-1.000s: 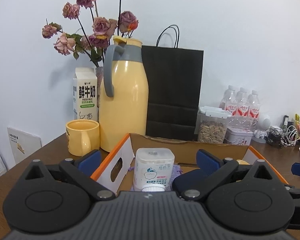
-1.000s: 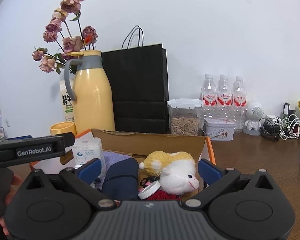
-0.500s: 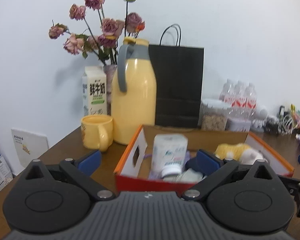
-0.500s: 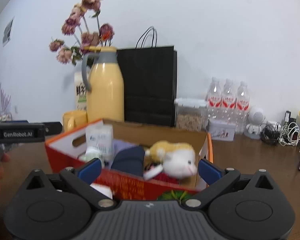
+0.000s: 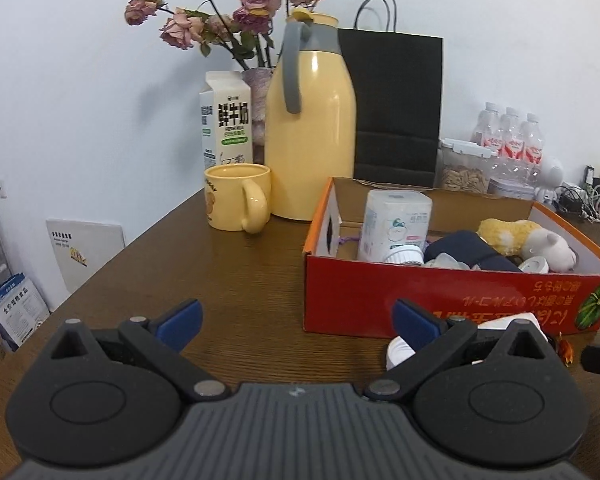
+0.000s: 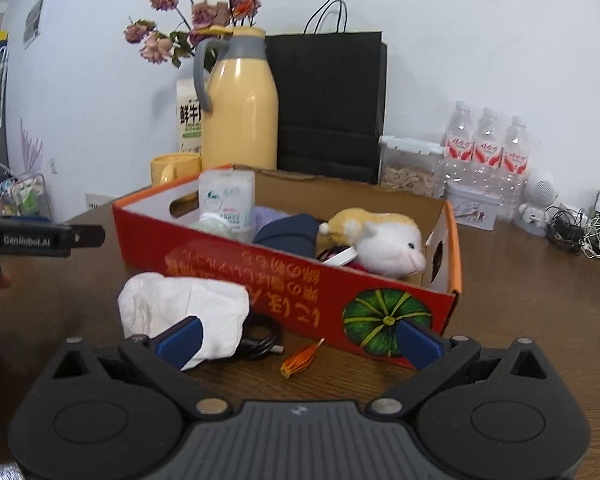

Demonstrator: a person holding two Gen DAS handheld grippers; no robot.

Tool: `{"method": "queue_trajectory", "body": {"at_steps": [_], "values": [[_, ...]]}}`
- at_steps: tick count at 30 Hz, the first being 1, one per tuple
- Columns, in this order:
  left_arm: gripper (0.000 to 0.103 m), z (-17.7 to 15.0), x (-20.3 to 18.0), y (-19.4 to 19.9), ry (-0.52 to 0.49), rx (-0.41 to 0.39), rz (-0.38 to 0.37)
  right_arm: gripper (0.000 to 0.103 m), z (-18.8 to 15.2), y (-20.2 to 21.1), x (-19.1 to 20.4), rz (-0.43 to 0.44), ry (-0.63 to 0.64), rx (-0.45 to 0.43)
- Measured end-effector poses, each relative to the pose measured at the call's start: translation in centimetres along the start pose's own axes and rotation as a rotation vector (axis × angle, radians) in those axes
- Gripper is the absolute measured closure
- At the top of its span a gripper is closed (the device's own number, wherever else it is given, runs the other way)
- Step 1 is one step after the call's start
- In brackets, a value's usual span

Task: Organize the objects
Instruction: 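Withdraw both tools from the box toward the table items, then grasp the small orange item with the right tool while the left tool reaches the white tissue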

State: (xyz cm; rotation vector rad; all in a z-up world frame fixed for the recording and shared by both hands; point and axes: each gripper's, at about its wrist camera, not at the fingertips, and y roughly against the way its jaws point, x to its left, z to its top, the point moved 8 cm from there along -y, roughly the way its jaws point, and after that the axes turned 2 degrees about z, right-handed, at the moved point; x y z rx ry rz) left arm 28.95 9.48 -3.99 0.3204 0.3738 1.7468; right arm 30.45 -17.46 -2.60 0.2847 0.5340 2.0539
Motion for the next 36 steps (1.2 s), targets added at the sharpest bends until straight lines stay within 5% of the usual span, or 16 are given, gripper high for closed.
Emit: {"method": "queue_trajectory", "body": {"at_steps": [6, 14, 20, 25, 30, 36], "values": [[0.000, -0.2, -0.7, 0.2, -0.023, 0.004, -0.010, 0.003, -0.6, -0.9, 0.6, 0.000, 0.029, 0.039], [0.000, -0.1, -0.7, 0.4, -0.022, -0.001, -0.016, 0.041, -1.7, -2.5, -0.6, -0.043, -0.007, 0.123], [0.000, 0.0, -0.8, 0.5, -0.024, -0.006, -0.018, 0.060, -2.0, -3.1, -1.2, -0.055, -0.034, 0.139], [0.000, 0.0, -0.8, 0.6, -0.025, -0.006, -0.016, 0.062, -2.0, -3.3, -1.9, -0.077, -0.065, 0.139], [0.000, -0.1, -0.8, 0.5, -0.029, -0.003, -0.011, 0.077, -2.0, -3.5, -2.1, -0.051, -0.087, 0.139], [0.000, -0.3, -0.6, 0.1, -0.017, 0.006, 0.008, 0.078, -1.8, -3.7, -1.5, -0.006, -0.085, 0.137]]}}
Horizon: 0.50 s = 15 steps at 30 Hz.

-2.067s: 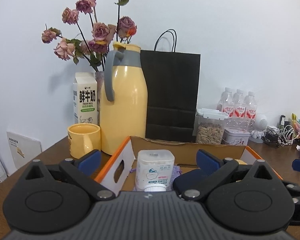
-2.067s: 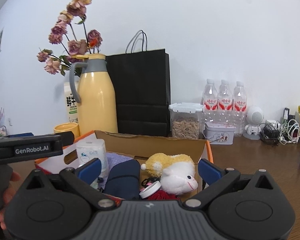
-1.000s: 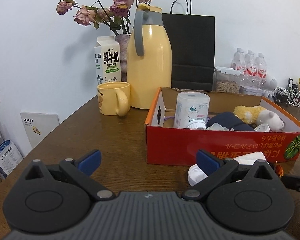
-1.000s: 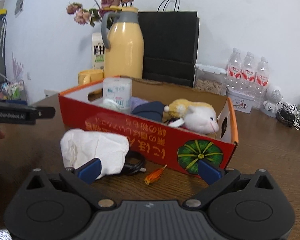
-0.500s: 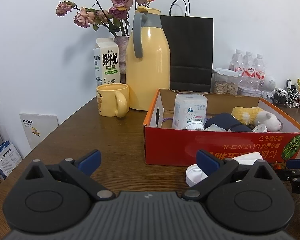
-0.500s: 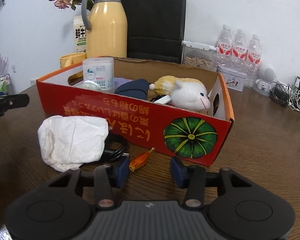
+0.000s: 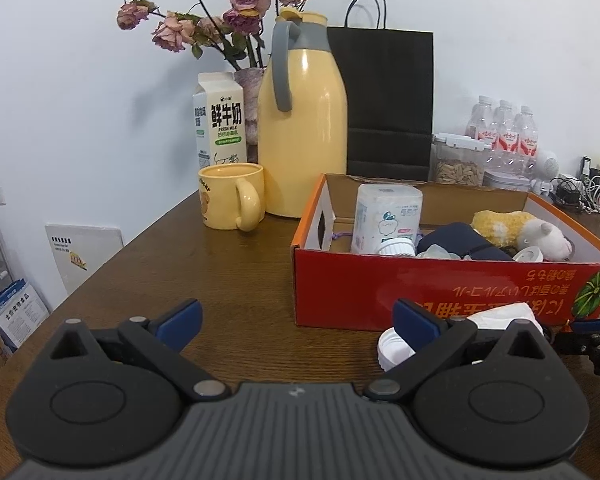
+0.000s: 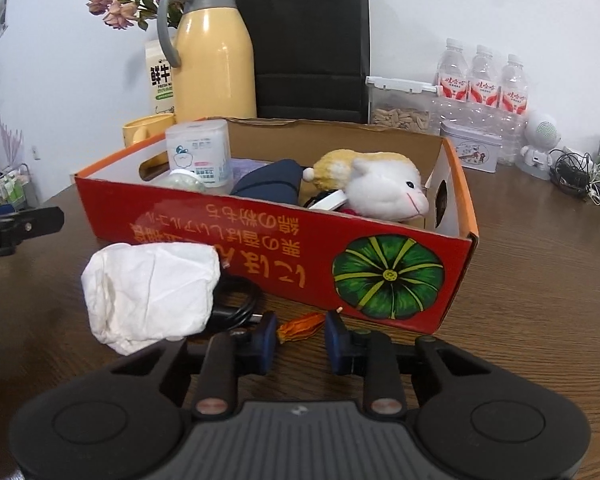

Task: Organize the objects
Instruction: 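Grasp the small orange item with the right tool while the left tool reaches the white tissue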

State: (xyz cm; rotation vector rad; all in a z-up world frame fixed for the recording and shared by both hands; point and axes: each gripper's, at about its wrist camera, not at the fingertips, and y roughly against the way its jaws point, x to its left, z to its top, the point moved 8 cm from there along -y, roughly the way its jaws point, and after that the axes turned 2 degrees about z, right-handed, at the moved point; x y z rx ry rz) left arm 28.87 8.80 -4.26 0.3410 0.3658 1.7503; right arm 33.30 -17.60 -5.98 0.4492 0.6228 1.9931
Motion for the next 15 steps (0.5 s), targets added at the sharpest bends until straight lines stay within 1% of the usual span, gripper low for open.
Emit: {"method": "queue_trajectory", "body": {"at_steps": [4, 8, 11, 15], "values": [[0.000, -0.2, 0.1, -0.4, 0.012, 0.011, 0.012, 0.080, 0.0, 0.2, 0.1, 0.002, 0.000, -0.008], [0.000, -0.5, 0.1, -0.4, 0.023, 0.017, 0.010, 0.086, 0.2, 0.8, 0.4, 0.003, 0.015, -0.038], [0.000, -0.9, -0.3, -0.3, 0.021, 0.032, 0.008, 0.089, 0.4, 1.3, 0.4, 0.012, 0.014, -0.056], [0.000, -1.3, -1.0, 0.0, 0.008, 0.038, 0.015, 0.089, 0.4, 1.4, 0.4, 0.020, 0.011, -0.058]]}}
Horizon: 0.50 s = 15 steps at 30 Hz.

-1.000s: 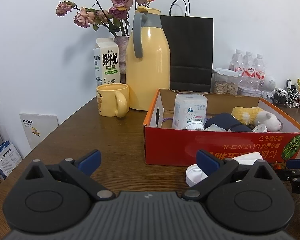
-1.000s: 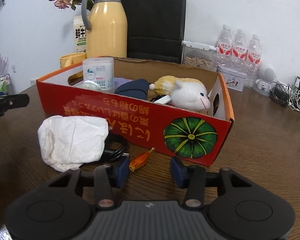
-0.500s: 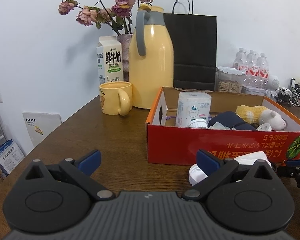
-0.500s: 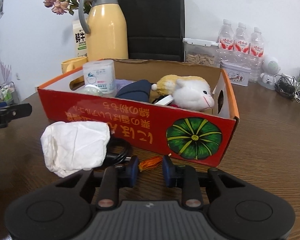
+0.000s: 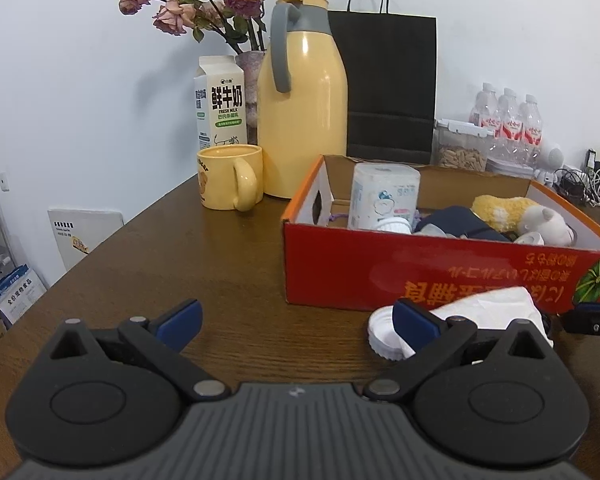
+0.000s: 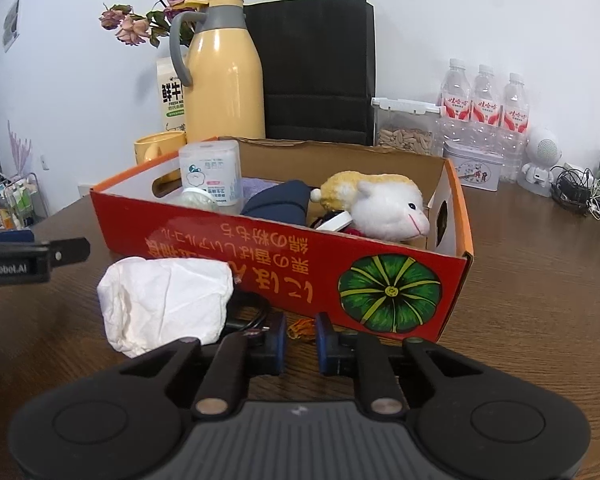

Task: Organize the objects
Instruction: 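Grasp the small orange item with the right tool while the left tool reaches the white tissue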

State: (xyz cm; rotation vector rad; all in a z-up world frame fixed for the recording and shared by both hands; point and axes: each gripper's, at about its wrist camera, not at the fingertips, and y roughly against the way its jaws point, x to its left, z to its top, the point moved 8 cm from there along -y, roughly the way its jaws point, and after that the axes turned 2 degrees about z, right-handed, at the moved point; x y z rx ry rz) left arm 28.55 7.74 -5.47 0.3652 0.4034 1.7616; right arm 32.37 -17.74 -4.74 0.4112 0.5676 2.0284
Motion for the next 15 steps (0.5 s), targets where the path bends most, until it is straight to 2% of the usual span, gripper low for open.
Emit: {"method": "queue_trajectory", "body": {"at_steps": [4, 7, 11, 15], "values": [[0.000, -0.2, -0.3, 0.3, 0.003, 0.004, 0.009, 0.086, -0.2, -0.3, 0.0, 0.011, -0.008, 0.013], [0.000, -0.3, -0.3, 0.4, 0.009, 0.005, 0.017, 0.081, -0.7, -1.1, -0.1, 0.003, -0.011, 0.058], [0.000, -0.4, -0.6, 0.6, 0.003, 0.004, 0.019, 0.079, -0.6, -1.2, -0.4, -0.007, -0.018, 0.057], [0.000, -0.3, -1.0, 0.9, 0.004, 0.001, 0.014, 0.081, -0.7, -1.2, -0.4, 0.006, -0.024, 0.053]]}}
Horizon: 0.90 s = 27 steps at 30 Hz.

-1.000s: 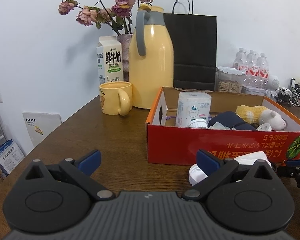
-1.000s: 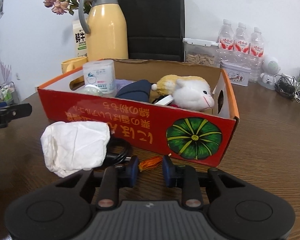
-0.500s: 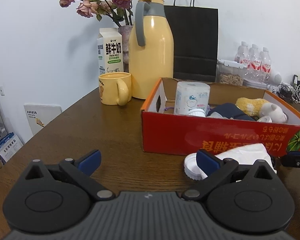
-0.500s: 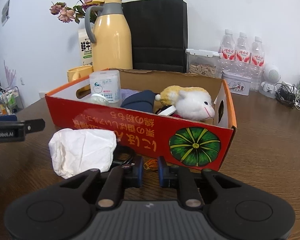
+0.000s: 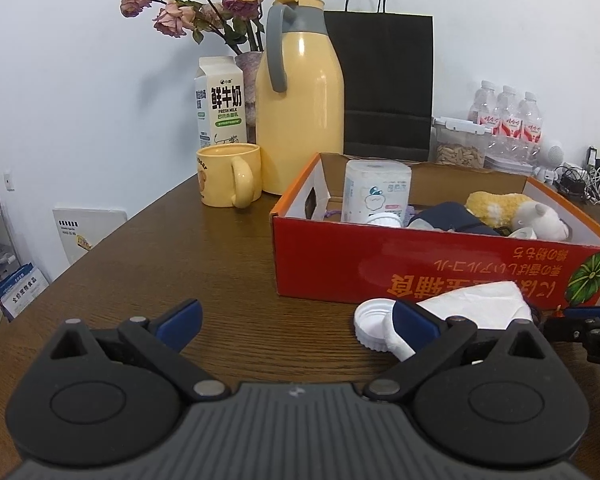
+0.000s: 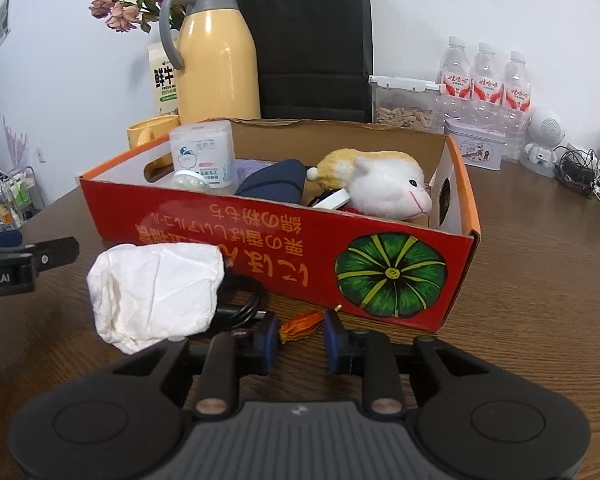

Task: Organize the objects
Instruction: 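Grasp the small orange item with the right tool while the left tool reaches the white tissue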

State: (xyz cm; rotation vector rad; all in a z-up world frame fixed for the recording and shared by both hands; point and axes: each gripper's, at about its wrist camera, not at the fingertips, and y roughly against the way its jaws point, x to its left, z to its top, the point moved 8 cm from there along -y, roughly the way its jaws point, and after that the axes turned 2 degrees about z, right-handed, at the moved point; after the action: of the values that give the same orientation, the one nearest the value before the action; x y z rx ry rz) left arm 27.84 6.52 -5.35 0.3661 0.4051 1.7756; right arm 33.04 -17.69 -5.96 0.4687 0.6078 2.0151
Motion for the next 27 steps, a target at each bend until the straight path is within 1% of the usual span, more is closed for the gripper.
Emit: {"method": "queue_trajectory", "body": {"at_steps": [3, 5, 6, 9, 12, 19, 27], "values": [[0.000, 0.0, -0.5, 0.2, 0.003, 0.008, -0.010, 0.086, 0.0, 0.3, 0.2, 0.006, 0.004, -0.014], [0.000, -0.1, -1.2, 0.4, -0.002, 0.017, -0.026, 0.092, 0.4, 1.0, 0.2, 0.011, 0.002, -0.046], [0.000, -0.1, -1.6, 0.5, -0.007, 0.019, -0.039, 0.094, 0.6, 1.5, 0.1, 0.013, -0.004, -0.063], [0.000, -0.3, -3.0, 0.6, -0.022, 0.030, -0.076, 0.094, 0.9, 2.4, -0.4, 0.020, -0.021, -0.094], [0.000, -0.4, -4.3, 0.4, -0.033, 0.041, -0.105, 0.094, 0.8, 2.4, -0.7, 0.023, -0.027, -0.086], [0.000, -0.5, -5.3, 0.0, -0.024, 0.060, -0.130, 0.094, 0.5, 2.0, -0.5, 0.026, -0.021, -0.068], [0.000, -0.9, -6.9, -0.9, -0.044, 0.122, -0.150, 0.094, 0.7, 2.4, -0.4, 0.030, -0.020, -0.092]]}}
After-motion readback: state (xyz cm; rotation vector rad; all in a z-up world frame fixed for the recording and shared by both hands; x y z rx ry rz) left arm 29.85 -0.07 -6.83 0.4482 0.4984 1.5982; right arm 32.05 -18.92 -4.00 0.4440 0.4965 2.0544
